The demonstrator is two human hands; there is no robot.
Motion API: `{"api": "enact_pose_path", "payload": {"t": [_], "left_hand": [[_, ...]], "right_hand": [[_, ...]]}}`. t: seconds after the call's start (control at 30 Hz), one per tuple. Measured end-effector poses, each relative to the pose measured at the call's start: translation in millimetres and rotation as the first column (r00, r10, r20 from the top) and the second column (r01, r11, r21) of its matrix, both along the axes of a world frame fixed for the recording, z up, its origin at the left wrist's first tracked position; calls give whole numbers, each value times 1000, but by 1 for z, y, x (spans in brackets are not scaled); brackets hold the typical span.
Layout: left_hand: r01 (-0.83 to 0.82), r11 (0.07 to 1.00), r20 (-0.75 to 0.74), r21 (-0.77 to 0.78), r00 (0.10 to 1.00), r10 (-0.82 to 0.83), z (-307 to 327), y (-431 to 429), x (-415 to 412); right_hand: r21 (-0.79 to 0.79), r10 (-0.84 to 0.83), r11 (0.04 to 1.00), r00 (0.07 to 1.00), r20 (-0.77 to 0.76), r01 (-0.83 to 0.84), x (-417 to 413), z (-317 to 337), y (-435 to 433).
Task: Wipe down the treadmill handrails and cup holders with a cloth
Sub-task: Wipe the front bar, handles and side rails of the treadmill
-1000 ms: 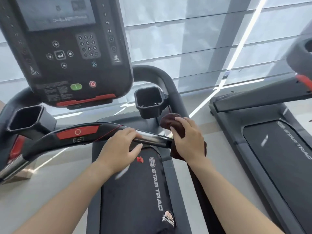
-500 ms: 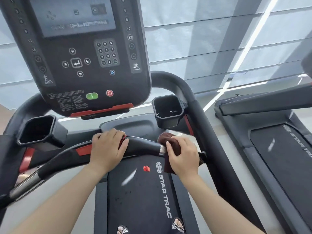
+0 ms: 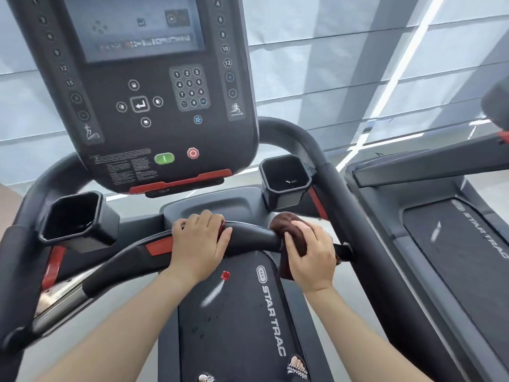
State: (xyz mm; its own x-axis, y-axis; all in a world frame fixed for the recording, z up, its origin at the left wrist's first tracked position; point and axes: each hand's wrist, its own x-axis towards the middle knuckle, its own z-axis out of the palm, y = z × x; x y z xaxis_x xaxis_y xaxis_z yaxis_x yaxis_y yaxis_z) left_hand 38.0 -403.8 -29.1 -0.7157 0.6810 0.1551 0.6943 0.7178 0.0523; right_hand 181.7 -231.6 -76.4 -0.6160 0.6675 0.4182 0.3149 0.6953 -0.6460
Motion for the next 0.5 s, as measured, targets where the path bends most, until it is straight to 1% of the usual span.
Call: {"api": "enact_pose_path", "payload": {"t": [0.1,0.23,0.27,0.33,0.4,0.43,0.5], "left_hand": [[6,1000,4,-10,1000,-6,1,0,1],[65,997,57,-34,996,-63,6,-5,-2],[94,995,86,-29,992,-91,7,-8,-5],[129,992,143,6,981,-129,11,-18,-14],[122,992,149,40,981,-127,16,-35,-24],[116,992,137,49,983,-122,17,-45,-30],[87,995,128,55,987,-93,15,-65,-40]], "right_hand": [[31,138,990,990,-42,-136,-21,14,-31],[57,188,981,982,-18,-187,-24,16,-32],[55,176,983,984,-1,-175,-18,13,-25],[22,90,996,996,10,-91,-6,10,-8],[-12,17,1000,1000,-3,-17,-1,9,0],[-14,12,1000,1000,0,-12,-4,10,-3],[-4,53,999,999,14,-53,-21,17,-19]]}}
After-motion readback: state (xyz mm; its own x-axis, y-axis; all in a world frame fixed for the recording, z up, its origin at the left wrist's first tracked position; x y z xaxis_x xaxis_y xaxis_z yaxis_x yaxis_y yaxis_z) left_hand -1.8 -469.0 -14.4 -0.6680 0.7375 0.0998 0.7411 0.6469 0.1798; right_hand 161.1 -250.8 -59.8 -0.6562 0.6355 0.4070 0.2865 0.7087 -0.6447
